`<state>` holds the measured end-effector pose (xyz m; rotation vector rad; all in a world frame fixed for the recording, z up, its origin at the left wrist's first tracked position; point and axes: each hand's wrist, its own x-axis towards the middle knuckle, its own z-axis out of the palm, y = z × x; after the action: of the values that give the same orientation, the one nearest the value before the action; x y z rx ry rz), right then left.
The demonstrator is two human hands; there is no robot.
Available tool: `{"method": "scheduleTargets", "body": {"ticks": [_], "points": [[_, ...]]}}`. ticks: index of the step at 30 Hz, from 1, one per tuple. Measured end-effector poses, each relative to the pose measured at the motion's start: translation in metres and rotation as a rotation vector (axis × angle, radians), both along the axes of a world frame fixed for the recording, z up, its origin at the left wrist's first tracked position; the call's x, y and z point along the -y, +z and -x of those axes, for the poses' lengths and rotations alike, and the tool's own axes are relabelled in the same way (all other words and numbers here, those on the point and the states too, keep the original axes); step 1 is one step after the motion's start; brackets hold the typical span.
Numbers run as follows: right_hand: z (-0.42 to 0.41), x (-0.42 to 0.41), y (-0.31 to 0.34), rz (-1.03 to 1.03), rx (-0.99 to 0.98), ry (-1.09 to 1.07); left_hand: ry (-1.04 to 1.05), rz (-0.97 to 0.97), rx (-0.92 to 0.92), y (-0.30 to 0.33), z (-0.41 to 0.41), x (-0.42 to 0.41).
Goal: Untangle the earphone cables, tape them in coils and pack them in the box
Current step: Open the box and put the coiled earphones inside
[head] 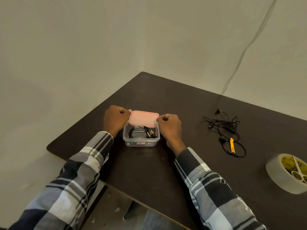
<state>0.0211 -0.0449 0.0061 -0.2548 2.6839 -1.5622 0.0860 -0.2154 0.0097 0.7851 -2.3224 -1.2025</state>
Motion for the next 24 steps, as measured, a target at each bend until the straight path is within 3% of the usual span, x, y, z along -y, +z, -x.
{"method": "scheduleTargets", "body": {"ticks": [11,20,24], "points": [[-0.011,-0.039,0.012,0.052,-0.036,0.014,0.015,0.074,-0.037,0.027,-0.010,0.005],[0.013,-0.169,0.044,-0.045,-0.248,-0.202,-0.281,0.287,-0.168,0.074,0.025,-0.109],[0.018,-0.224,0.055,-0.133,-0.238,-0.302,-0.485,0.297,-0.117,0.064,0.045,-0.168]]}}
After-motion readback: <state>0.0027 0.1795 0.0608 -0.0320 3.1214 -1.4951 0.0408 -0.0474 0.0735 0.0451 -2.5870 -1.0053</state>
